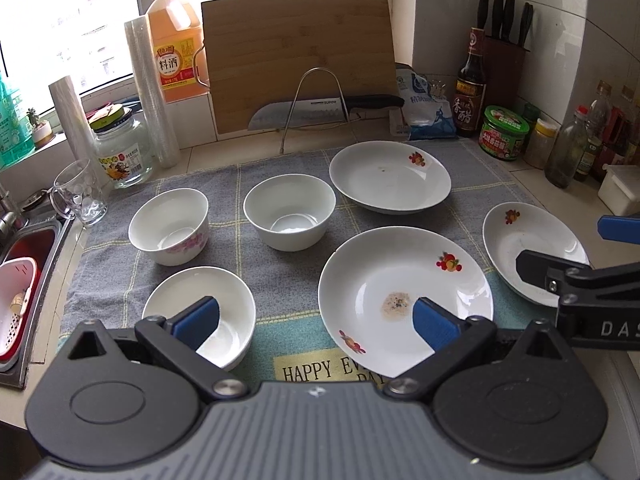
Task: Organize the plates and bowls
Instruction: 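Move the left gripper toward the rim of a red-flower white plate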
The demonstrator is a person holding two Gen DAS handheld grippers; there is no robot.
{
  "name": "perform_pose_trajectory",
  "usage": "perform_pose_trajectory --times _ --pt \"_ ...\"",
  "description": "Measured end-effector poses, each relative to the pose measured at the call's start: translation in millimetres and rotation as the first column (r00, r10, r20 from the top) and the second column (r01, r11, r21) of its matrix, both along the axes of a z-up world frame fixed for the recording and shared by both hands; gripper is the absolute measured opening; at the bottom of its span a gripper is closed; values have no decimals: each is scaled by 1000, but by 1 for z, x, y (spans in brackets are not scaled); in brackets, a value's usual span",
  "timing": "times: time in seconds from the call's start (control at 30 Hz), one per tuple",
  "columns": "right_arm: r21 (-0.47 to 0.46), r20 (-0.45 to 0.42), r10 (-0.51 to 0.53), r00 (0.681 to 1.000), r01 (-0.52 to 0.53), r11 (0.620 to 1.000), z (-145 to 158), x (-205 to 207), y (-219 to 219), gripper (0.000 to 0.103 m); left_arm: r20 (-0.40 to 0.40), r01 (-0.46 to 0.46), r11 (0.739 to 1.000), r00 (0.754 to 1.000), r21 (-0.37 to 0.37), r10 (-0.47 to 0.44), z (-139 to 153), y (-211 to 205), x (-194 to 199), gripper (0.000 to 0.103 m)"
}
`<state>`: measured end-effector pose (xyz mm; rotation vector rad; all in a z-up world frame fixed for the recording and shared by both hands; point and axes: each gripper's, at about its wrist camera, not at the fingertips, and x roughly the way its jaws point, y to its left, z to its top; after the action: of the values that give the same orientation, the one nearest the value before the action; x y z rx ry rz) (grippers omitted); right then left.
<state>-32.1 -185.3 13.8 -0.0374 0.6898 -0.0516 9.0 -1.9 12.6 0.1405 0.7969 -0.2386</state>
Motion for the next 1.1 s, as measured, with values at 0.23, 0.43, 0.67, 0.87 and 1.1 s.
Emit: perform_pose_trajectory --times 0.23,0.43,0.67,0.87,1.1 --pt "-37 35 -93 995 94 995 0 -15 4 103 -11 92 994 996 -50 -93 -4 14 6 102" --pt "-77 31 -169 985 171 982 -7 -31 -4 103 22 154 986 988 -71 -153 -5 19 8 102" --pt "-102 8 -232 973 231 968 -24 -36 -33 103 95 203 977 976 -64 -197 -7 13 7 102" --pt "-81 -23 -213 977 210 974 -46 -32 -61 103 77 225 970 973 -91 -219 -6 -4 14 102" --pt "-29 -85 -132 988 130 991 -73 -20 -96 103 55 235 970 971 -55 -232 -6 -39 21 102"
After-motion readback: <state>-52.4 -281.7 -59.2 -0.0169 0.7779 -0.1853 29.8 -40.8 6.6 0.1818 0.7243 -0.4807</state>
